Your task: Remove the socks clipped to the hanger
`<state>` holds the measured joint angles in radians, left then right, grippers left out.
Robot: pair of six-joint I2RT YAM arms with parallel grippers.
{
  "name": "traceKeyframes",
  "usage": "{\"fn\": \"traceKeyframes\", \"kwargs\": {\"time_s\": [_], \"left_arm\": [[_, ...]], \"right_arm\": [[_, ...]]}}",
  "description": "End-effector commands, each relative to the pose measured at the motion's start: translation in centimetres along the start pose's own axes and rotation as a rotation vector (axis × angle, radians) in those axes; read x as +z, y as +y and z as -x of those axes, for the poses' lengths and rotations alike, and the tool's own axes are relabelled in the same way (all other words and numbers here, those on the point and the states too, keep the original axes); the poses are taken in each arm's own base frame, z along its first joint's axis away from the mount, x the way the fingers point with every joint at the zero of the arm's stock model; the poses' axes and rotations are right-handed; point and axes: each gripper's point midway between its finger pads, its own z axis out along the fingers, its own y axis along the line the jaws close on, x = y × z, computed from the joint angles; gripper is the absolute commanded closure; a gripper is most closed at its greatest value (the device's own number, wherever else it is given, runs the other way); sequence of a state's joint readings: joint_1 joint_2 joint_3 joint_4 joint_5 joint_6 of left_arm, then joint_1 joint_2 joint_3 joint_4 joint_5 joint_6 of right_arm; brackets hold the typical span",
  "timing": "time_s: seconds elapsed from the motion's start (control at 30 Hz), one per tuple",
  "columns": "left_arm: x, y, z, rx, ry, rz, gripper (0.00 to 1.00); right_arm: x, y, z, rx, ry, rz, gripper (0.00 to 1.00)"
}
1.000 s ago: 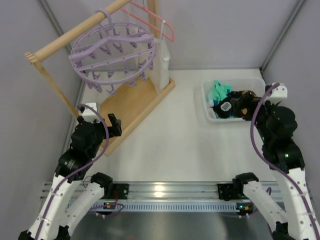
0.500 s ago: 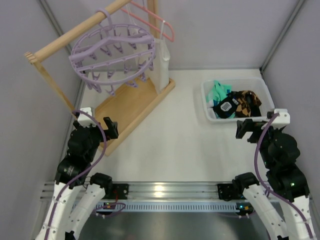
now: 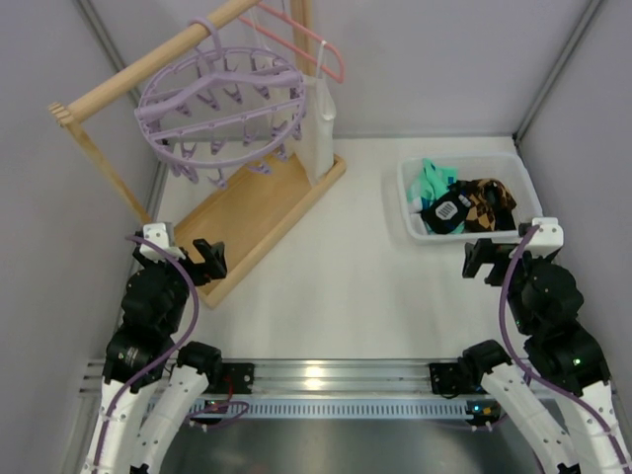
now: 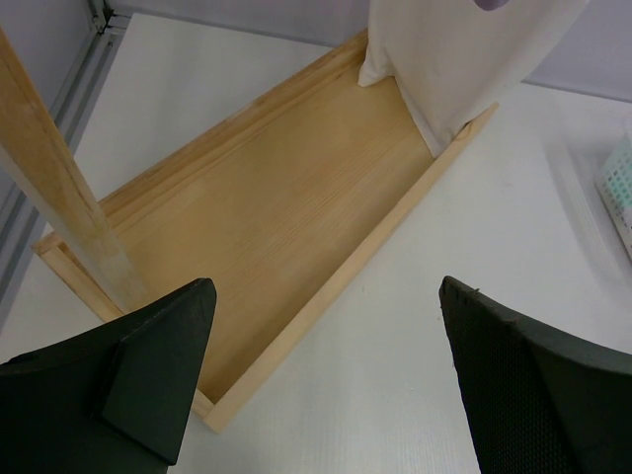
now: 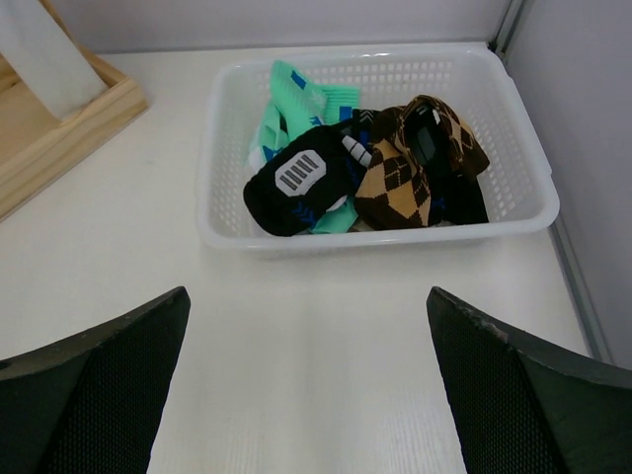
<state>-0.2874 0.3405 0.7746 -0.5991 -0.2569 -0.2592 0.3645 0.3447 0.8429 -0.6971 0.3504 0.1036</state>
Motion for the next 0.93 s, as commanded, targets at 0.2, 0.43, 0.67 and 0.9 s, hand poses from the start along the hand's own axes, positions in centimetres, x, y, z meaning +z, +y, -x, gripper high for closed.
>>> {"fn": "traceKeyframes", "kwargs": {"time_s": [0.2, 0.43, 0.67, 0.9], "left_arm": [[0.38, 0.26, 0.74, -0.011, -0.035, 0.021, 0.02], [0.47, 0.21, 0.69, -0.010, -0.032, 0.020, 0.02], [0.38, 0.31, 0.75, -0.012, -0.036, 0.023, 0.02], [0.35, 0.33, 0.79, -0.013, -0.038, 0.025, 0.02]], "right_arm": [[-0.12, -0.22, 0.09, -0.029, 0.001, -0.009, 0.01], [-0.17, -0.28, 0.13, -0.023, -0.005, -0.011, 0.01], [-0.19, -0.28, 0.05, -0.023, -0.003, -0.011, 0.01], [-0.07, -0.36, -0.01, -0.021, 0.004, -0.020, 0.00]]}}
